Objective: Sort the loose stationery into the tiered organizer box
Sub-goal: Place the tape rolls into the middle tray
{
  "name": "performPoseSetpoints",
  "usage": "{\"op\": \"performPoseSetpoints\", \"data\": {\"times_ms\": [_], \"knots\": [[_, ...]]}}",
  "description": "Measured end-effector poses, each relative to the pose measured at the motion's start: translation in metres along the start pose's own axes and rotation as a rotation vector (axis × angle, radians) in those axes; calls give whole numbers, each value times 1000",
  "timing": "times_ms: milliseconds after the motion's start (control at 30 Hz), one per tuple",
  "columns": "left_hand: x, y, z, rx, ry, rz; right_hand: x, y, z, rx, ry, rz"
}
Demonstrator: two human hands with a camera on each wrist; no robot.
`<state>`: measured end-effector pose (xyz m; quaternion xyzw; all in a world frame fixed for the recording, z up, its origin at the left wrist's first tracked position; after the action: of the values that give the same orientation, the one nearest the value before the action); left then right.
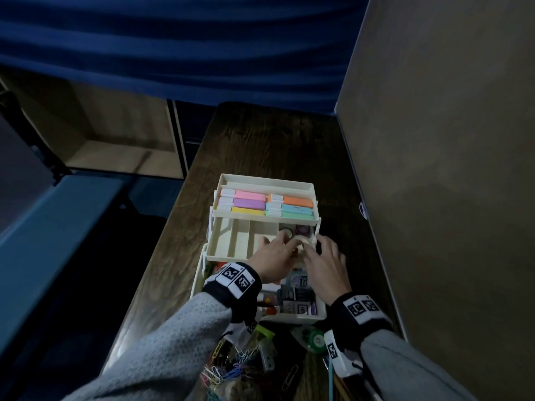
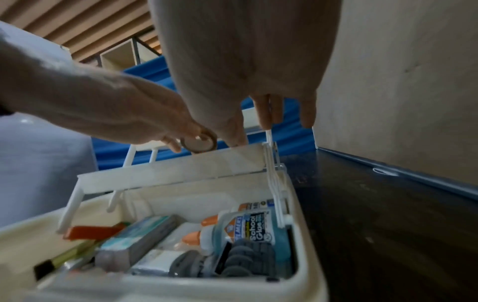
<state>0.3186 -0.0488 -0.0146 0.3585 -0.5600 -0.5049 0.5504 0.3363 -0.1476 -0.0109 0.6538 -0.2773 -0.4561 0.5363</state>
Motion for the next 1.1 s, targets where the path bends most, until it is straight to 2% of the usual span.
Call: {"op": "performPoseSetpoints", "data": {"times_ms": [167,267,367,433,533,600,700,800,867,967,1033,1100], "knots": [[0,15,-6,156,37,-87,11,7,27,25,-61,-176],[-1,15,-10,131,36,-150,14,6,50,37,-61,-265],[0,8,-8,89,22,-238,16,-5,72,-15,-93,-338],[1,9,-3,114,20,-271,12,-14,88,-54,-99,-366],[-2,21,15,189,21,-197,2,-26,112,-47,-62,-352],[-9,34,38,272,25,-104,-8,-40,127,-96,-27,-350],[-22,49,90,429,33,84,-22,-65,148,-222,-25,-395],[-32,38,146,453,70,196,-46,-75,165,-229,18,-395],[-34,16,179,407,83,203,-67,-84,178,-291,91,-393],[-28,-38,217,178,65,172,-90,-108,201,-439,168,-303],[-22,-76,233,1,50,119,-92,-123,210,-495,150,-209],[-18,-102,241,-108,51,52,-91,-127,211,-461,104,-162]]}}
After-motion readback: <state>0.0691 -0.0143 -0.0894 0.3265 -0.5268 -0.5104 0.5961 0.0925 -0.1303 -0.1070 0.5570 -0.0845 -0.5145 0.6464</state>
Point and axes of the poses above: each hand's wrist, its own z-axis away from the middle knuckle, its own y-axis out of the back of the hand, x = y × z, the point moved 9 cm from there along -z, towards the middle knuckle, and after that the axes turned 8 degrees about -z, right-handed, at the moved point
